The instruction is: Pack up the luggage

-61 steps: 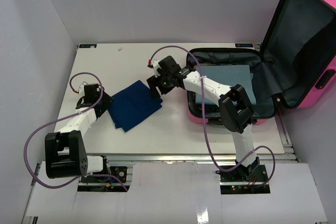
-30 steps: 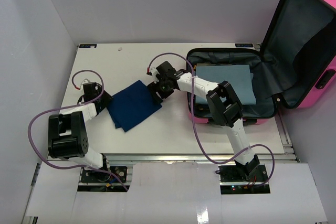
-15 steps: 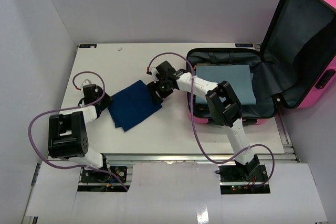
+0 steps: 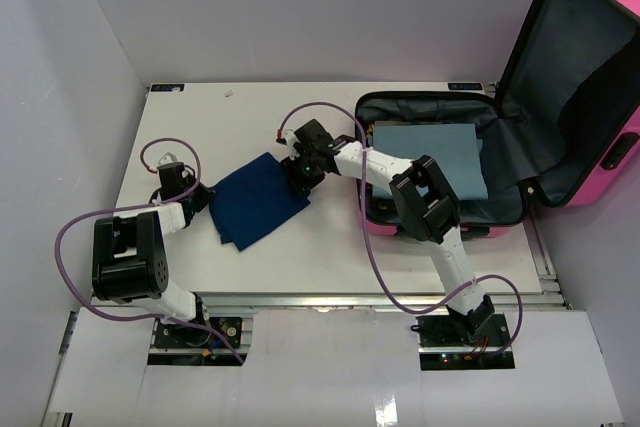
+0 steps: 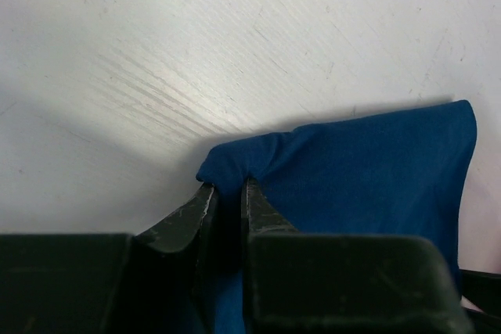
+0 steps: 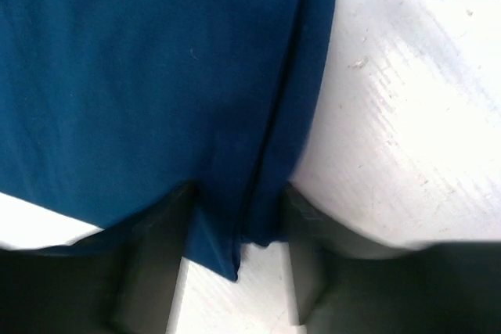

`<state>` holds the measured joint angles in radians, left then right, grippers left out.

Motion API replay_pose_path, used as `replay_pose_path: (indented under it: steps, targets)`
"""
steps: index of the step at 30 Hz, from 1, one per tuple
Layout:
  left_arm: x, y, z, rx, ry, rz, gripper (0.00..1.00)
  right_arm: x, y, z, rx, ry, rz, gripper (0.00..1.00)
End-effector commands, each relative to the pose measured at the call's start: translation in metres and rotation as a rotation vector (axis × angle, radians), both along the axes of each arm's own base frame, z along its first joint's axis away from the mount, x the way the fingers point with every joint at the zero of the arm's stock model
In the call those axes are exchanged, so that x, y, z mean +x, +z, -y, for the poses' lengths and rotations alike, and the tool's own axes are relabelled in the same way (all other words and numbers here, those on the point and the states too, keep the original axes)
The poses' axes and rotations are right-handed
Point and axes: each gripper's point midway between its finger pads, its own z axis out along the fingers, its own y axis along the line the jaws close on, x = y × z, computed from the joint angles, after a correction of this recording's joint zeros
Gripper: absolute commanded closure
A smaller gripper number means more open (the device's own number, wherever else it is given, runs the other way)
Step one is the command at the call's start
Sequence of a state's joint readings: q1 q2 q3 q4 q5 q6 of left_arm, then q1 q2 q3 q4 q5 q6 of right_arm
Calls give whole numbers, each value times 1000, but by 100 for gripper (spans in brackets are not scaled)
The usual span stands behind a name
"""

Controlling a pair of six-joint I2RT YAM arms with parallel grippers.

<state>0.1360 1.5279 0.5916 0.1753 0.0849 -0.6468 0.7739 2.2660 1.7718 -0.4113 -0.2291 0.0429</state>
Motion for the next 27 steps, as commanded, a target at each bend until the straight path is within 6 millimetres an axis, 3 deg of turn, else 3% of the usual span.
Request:
replay_pose_path:
  steps: [1,3,10,19,27]
  targets:
    - [-10,-7,16,-76,-37,-31,100,-25,-23,11,-79,-4,-58,73]
    - [-7,-3,19,-86,-46,-20,100,-23,-21,14,-93,-26,-47,92]
    - [1,17,24,-63,-60,18,100,-14,5,22,-117,-90,33,92]
    - [21,89,39,-22,-97,173,100,-3,58,22,-106,-138,152,92]
    - [30,128,71,26,-145,243,100,0,122,31,-51,-179,271,92]
